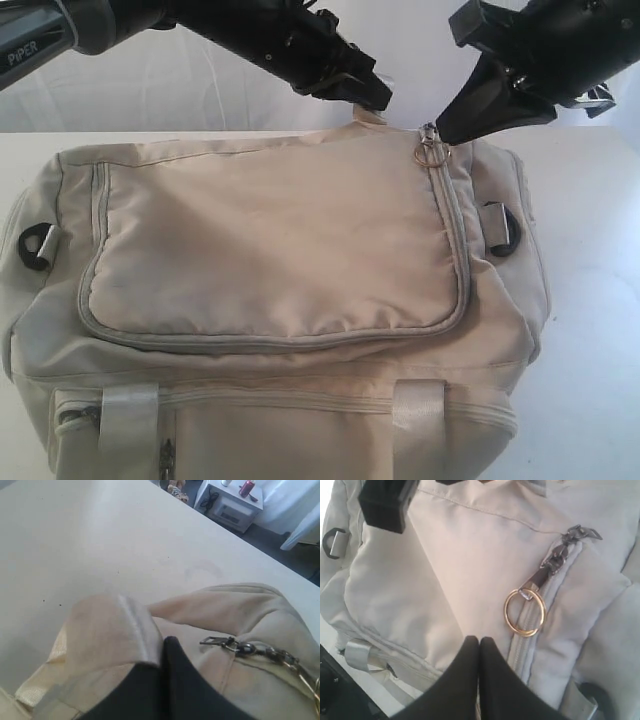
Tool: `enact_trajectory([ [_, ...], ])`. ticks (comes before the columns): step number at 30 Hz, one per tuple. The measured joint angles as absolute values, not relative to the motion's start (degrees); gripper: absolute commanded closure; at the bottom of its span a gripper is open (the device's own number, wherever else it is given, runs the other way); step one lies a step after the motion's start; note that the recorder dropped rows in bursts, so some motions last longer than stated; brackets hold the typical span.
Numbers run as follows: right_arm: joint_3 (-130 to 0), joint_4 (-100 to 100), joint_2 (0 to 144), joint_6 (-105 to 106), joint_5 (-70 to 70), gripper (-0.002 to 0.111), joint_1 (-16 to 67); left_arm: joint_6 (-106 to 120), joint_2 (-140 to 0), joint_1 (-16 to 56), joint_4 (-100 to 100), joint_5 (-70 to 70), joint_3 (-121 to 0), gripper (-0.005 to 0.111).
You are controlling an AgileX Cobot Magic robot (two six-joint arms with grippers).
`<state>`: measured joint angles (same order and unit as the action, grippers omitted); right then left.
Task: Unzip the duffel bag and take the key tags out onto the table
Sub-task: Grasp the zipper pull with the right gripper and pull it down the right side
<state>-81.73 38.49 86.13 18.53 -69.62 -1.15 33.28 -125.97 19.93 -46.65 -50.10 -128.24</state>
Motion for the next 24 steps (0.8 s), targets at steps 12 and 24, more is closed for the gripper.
enact_trajectory([
  [12, -81.50, 38.27, 91.83, 20.07, -64.18, 0.061, -1.15, 34.06, -125.97, 19.93, -46.98, -52.00, -128.24, 0.107],
  [24, -81.50, 39.96, 95.50, 20.07, -66.58, 0.108, -1.15, 34.67, -125.97, 19.93, -46.98, -52.35, -128.24, 0.107],
])
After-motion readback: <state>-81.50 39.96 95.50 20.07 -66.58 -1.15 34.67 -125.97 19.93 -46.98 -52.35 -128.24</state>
